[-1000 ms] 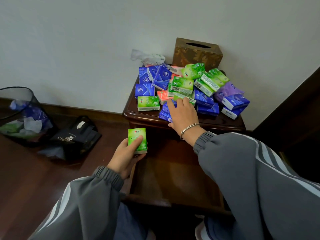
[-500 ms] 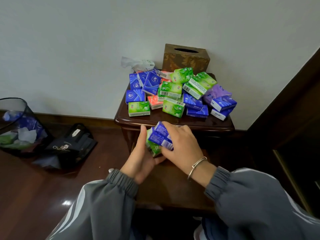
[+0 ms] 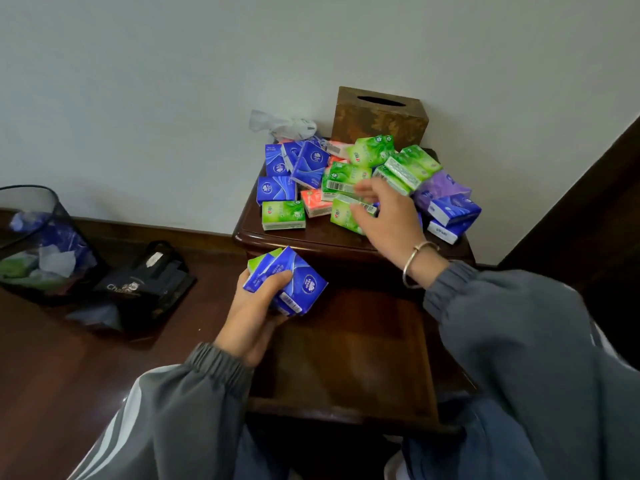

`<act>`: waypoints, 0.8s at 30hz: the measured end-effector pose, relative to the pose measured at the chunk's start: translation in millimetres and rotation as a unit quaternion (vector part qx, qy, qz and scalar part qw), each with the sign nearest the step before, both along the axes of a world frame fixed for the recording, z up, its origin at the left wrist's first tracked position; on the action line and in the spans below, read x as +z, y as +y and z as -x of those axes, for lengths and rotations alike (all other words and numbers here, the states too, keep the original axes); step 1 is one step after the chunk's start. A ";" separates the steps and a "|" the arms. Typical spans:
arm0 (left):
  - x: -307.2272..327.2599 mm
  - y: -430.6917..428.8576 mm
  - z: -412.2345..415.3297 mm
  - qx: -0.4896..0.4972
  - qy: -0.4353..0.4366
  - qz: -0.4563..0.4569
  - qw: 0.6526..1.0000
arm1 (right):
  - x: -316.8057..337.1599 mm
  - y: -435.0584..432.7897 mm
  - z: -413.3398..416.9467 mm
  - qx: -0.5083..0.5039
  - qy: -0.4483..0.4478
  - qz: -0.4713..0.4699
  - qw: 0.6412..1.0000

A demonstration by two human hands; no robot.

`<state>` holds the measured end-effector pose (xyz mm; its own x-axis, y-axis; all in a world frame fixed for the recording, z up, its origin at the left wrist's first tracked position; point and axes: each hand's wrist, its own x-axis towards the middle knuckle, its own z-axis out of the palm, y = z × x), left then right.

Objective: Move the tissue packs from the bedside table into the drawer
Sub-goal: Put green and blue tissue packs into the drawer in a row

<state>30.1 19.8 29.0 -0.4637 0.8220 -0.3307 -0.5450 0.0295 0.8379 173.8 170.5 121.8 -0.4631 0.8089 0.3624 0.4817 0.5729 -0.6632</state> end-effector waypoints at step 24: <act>-83.6 -30.9 18.7 -0.056 -0.017 0.135 0.989 | -9.0 43.4 0.9 -0.084 -0.003 -0.018 0.996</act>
<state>11.4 -11.1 -54.6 -0.3591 0.7476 -0.5587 -0.5527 0.3120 0.7727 172.9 213.9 112.8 -0.3244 0.8614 0.3908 0.5760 0.5076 -0.6407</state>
